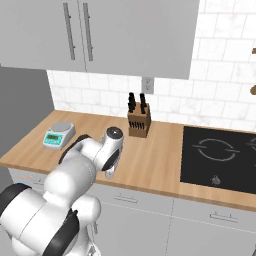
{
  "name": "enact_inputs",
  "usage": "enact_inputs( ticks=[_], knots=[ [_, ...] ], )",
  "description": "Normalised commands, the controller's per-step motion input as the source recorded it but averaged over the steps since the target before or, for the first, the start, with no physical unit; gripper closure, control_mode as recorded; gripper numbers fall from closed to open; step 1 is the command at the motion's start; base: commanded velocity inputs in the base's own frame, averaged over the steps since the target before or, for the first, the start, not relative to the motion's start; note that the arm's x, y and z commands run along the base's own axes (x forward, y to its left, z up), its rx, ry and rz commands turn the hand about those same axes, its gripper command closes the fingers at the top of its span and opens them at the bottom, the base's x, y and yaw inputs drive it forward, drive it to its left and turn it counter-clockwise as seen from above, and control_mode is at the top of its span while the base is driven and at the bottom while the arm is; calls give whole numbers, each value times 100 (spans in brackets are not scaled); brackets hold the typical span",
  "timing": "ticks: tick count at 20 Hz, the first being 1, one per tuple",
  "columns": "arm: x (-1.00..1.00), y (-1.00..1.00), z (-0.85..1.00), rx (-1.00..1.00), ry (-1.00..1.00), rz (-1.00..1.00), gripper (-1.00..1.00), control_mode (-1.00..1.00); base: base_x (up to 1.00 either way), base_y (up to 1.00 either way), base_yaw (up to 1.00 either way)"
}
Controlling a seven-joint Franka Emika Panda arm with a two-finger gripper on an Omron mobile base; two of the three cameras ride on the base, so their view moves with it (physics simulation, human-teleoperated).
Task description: Take the meat container that has the fish and place it on the second highest rack of the freezer. Then take the vegetable container that has the sweet potato and squash and place it on the highest rack of the freezer.
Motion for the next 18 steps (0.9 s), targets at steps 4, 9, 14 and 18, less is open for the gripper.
enact_inputs(
  ticks=[4, 9, 14, 18],
  knots=[
    [-23, 0, 15, 0, 0, 0, 100, -100, 0, 0, 0],
    [-22, 0, 20, 0, -1, 0, 100, -100, 0, 0, 0],
    [-22, 0, 18, 0, -2, 0, 100, -100, 0, 0, 0],
    [-20, 0, 20, 0, -3, 0, 100, -100, 0, 0, 0]
  ],
)
